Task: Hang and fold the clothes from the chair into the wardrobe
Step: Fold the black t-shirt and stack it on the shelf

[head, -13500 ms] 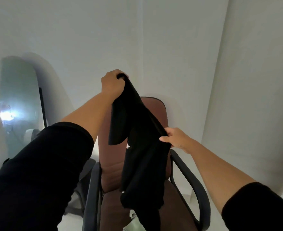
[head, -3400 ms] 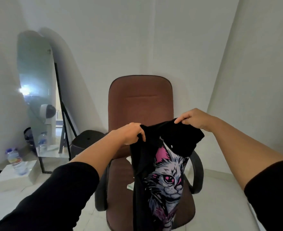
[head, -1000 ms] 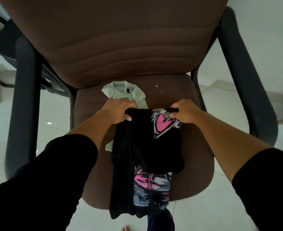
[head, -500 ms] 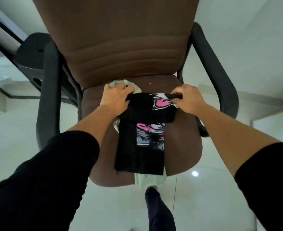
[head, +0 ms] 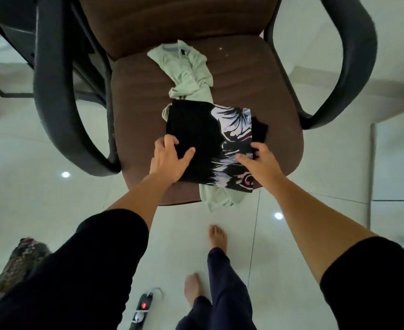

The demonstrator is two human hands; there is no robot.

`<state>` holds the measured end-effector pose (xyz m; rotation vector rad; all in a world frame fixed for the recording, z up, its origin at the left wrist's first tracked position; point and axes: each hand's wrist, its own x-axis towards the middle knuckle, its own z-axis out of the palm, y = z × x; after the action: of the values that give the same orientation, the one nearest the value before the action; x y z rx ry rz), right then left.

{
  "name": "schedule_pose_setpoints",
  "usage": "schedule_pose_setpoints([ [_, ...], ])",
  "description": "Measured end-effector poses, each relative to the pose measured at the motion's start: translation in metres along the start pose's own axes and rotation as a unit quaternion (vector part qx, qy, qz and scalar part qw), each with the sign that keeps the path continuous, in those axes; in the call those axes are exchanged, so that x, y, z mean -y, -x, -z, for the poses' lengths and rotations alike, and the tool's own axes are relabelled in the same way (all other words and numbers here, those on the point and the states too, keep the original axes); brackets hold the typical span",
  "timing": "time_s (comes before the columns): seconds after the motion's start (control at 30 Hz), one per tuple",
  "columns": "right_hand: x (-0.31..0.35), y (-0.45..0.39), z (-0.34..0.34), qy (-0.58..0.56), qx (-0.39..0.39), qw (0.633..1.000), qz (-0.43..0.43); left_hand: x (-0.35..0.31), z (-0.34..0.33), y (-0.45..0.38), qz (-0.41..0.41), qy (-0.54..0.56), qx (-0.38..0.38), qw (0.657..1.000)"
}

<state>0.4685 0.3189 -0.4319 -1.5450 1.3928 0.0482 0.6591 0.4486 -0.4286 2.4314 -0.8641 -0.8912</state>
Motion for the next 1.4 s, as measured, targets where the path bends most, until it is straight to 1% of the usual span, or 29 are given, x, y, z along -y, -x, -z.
schedule_pose_setpoints([
  [0.07,0.011,-0.012,-0.007,-0.041,-0.019,0.999,-0.007,-0.013,-0.006,-0.014,0.035,0.045,-0.023,0.998],
  [0.17,0.028,-0.025,-0.017,-0.015,-0.055,0.998,0.006,-0.025,-0.010,-0.029,0.081,0.037,-0.040,0.995],
  [0.23,0.037,-0.031,-0.022,0.001,-0.060,0.998,0.007,-0.027,-0.010,-0.033,0.093,-0.002,-0.030,0.995],
  [0.3,0.045,-0.036,-0.024,0.006,-0.053,0.998,-0.021,-0.027,-0.011,-0.035,0.093,-0.056,-0.018,0.994],
  [0.37,0.050,-0.040,-0.024,0.075,-0.075,0.993,-0.059,-0.026,-0.013,-0.035,0.090,-0.102,-0.015,0.991],
  [0.43,0.052,-0.040,-0.024,0.132,-0.100,0.981,-0.098,-0.023,-0.016,-0.036,0.088,-0.136,-0.031,0.986],
  [0.47,0.052,-0.040,-0.025,0.132,-0.102,0.981,-0.103,-0.021,-0.018,-0.037,0.078,-0.155,-0.052,0.983],
  [0.53,0.053,-0.043,-0.028,0.118,-0.104,0.984,-0.079,-0.017,-0.022,-0.041,0.047,-0.176,-0.093,0.979],
  [0.57,0.054,-0.045,-0.028,0.103,-0.105,0.987,-0.064,-0.016,-0.024,-0.043,0.033,-0.163,-0.100,0.981],
  [0.7,0.057,-0.052,-0.024,-0.032,-0.078,0.996,-0.029,-0.020,-0.023,-0.055,-0.013,-0.093,-0.101,0.991],
  [0.77,0.058,-0.049,-0.021,-0.069,-0.060,0.996,0.017,-0.022,-0.018,-0.063,-0.033,-0.069,-0.088,0.993],
  [0.83,0.059,-0.044,-0.018,-0.074,-0.050,0.994,0.068,-0.025,-0.009,-0.072,-0.046,-0.056,-0.054,0.996],
  [0.97,0.065,-0.039,-0.015,-0.071,-0.044,0.989,0.124,-0.033,0.008,-0.086,-0.045,-0.058,0.002,0.997],
  [1.03,0.069,-0.035,-0.012,-0.049,-0.046,0.987,0.144,-0.034,0.017,-0.089,-0.073,-0.046,-0.015,0.996],
  [1.1,0.075,-0.032,-0.008,-0.029,-0.050,0.985,0.164,-0.036,0.024,-0.090,-0.134,-0.016,-0.050,0.990],
  [1.13,0.078,-0.032,-0.007,-0.022,-0.053,0.983,0.174,-0.039,0.027,-0.089,-0.158,0.015,-0.052,0.986],
  [1.2,0.085,-0.034,-0.005,-0.017,-0.058,0.980,0.191,-0.046,0.027,-0.091,-0.177,0.061,-0.038,0.982],
  [1.23,0.088,-0.035,-0.004,-0.015,-0.058,0.978,0.202,-0.049,0.026,-0.093,-0.175,0.055,-0.036,0.982],
  [1.3,0.090,-0.039,-0.004,-0.015,-0.051,0.974,0.220,-0.050,0.022,-0.101,-0.140,-0.004,-0.038,0.989],
  [1.37,0.083,-0.042,-0.004,-0.018,-0.038,0.975,0.216,-0.046,0.020,-0.107,-0.093,-0.123,-0.012,0.988],
  [1.4,0.078,-0.043,-0.005,-0.022,-0.032,0.978,0.207,-0.045,0.019,-0.108,-0.085,-0.189,-0.001,0.978],
])
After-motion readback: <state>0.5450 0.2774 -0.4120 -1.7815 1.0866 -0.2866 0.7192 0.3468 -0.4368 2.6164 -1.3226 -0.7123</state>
